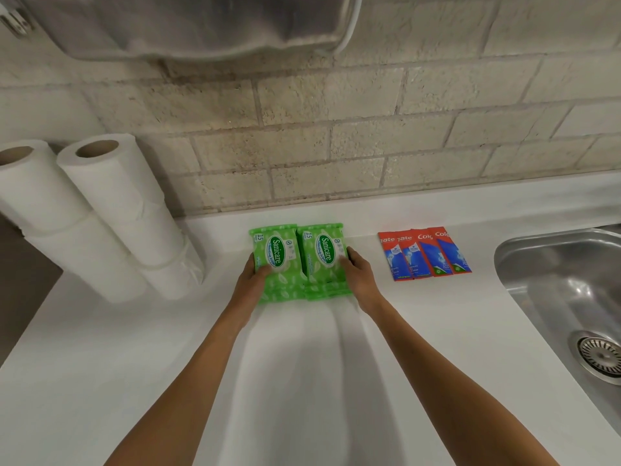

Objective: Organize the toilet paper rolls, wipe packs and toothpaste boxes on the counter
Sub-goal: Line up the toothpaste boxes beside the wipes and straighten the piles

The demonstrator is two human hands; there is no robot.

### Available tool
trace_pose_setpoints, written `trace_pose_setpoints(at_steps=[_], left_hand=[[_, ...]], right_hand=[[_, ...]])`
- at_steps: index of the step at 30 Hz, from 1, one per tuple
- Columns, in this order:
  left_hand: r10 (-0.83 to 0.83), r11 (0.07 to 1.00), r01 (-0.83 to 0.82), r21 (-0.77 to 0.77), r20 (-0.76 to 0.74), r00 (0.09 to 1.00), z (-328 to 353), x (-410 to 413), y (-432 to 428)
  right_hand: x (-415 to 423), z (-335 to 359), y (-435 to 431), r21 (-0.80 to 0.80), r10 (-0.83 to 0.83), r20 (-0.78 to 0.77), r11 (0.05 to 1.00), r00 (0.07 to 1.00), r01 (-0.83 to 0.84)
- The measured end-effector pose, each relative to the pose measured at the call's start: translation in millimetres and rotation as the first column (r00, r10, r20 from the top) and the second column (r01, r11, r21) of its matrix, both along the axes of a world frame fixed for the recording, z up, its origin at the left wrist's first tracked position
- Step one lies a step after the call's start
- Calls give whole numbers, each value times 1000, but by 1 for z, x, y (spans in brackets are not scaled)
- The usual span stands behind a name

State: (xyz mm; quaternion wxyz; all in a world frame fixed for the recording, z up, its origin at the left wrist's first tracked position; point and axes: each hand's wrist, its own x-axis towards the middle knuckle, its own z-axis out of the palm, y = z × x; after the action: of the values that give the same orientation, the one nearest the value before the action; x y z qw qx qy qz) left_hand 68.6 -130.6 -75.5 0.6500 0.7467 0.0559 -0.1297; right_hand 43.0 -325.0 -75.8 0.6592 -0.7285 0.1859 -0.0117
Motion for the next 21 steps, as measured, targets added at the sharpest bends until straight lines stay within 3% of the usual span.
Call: trace_pose_setpoints(at_steps=[21], left_hand=[[-31,990,22,136,64,997,-4,9,-2]], right_hand=[[-1,-2,-1,26,27,28,999,999,-27]])
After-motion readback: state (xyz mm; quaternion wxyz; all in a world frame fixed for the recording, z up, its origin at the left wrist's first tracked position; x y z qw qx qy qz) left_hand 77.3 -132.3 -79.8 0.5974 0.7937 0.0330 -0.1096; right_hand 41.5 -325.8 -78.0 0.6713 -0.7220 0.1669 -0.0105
